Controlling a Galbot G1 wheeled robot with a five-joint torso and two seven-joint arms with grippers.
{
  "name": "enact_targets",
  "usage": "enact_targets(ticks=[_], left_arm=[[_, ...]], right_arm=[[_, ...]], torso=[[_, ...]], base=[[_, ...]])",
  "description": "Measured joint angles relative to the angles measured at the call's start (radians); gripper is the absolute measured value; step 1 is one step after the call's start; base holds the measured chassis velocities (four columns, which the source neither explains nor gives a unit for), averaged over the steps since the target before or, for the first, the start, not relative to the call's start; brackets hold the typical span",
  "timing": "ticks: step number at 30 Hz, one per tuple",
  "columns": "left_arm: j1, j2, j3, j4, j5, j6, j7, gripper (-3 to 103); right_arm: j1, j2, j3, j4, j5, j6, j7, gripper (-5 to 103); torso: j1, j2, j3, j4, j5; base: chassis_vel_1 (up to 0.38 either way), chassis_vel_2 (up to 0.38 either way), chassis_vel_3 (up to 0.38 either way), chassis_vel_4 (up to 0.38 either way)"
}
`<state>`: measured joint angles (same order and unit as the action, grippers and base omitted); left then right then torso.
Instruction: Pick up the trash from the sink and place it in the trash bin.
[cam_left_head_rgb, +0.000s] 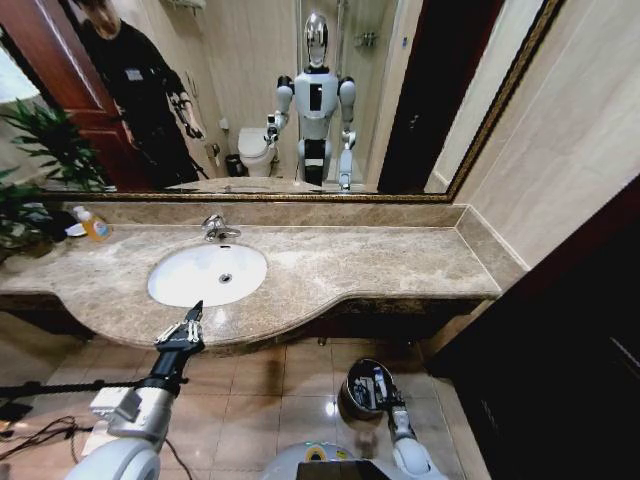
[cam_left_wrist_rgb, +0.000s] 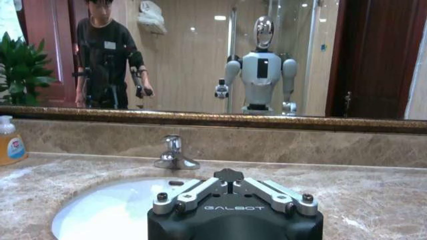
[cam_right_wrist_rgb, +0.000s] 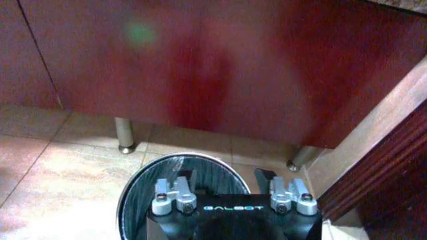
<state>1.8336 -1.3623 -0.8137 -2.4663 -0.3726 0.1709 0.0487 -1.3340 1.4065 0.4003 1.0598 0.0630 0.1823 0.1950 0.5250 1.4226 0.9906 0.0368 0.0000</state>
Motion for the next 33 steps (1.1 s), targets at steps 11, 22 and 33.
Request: enact_targets(ticks=[11,22,33], left_arm=[[0.0,0.0,0.0,0.0,0.0,0.0,0.0,0],[0.0,0.0,0.0,0.0,0.0,0.0,0.0,0],[0.0,0.0,0.0,0.0,0.0,0.0,0.0,0]], right_arm=[[-0.009,-0.011,0.004,0.033,0.01,-0.001,0.008,100],[-0.035,-0.009,0.006,0.069,0.029,-0.002,0.014,100],[-0.114,-0.065,0.016,0.339,0.185,-0.145,-0.023,100]], torso=[[0.0,0.0,0.0,0.0,0.0],[0.0,0.0,0.0,0.0,0.0001],[0.0,0.0,0.0,0.0,0.0001]], base=[[0.0,0.0,0.0,0.0],[0.0,0.0,0.0,0.0],[0.0,0.0,0.0,0.0]])
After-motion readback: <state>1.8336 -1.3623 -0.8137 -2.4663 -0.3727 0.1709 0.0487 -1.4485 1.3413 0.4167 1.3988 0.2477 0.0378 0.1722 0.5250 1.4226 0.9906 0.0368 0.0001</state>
